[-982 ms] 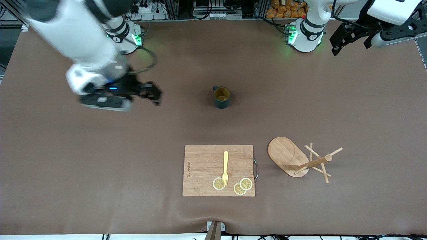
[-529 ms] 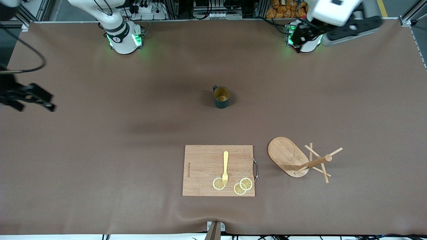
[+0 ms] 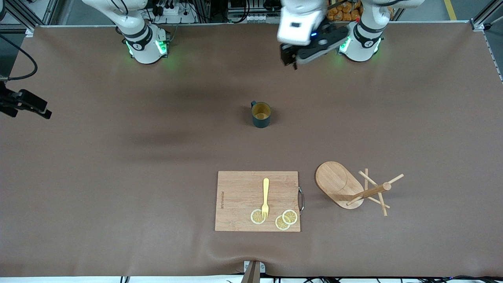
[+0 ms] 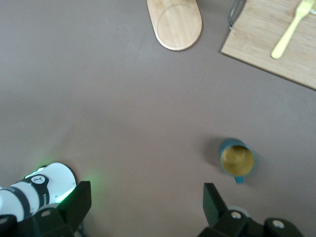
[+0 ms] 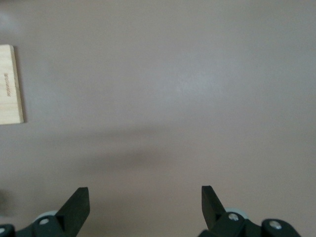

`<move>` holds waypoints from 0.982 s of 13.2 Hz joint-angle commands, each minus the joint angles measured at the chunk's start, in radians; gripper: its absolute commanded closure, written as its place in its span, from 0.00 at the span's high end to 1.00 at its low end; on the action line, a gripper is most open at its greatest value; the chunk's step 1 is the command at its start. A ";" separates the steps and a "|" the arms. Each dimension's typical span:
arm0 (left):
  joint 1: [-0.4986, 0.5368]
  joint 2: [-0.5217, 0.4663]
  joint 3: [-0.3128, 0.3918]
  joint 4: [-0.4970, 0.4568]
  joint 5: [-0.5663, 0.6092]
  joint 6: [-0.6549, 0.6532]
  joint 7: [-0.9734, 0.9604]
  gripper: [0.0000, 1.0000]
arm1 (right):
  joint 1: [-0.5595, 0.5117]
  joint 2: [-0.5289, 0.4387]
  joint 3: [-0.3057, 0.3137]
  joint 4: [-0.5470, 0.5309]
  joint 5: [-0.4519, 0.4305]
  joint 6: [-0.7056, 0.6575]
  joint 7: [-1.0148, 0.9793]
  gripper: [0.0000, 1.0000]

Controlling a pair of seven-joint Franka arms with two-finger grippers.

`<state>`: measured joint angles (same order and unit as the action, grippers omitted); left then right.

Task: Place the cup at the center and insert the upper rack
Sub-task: 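Move the left gripper over the teal mug at the center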

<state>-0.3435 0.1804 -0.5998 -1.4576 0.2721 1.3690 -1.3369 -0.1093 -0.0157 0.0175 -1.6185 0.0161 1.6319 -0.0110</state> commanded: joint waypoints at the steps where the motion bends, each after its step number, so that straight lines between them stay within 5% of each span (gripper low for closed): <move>1: -0.197 0.166 0.003 0.028 0.187 -0.004 -0.236 1.00 | -0.030 -0.066 0.024 -0.080 -0.039 0.016 -0.001 1.00; 4: -0.316 0.324 0.005 0.028 0.326 -0.004 -0.421 1.00 | -0.024 -0.075 0.030 -0.083 -0.123 0.013 -0.023 1.00; 13: -0.580 0.536 0.009 0.014 0.521 -0.005 -0.881 1.00 | -0.027 -0.078 0.032 -0.113 -0.030 0.002 -0.009 1.00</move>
<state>-0.8696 0.6872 -0.5954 -1.4628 0.7332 1.3768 -2.1244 -0.1143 -0.0608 0.0335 -1.7024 -0.0359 1.6326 -0.0144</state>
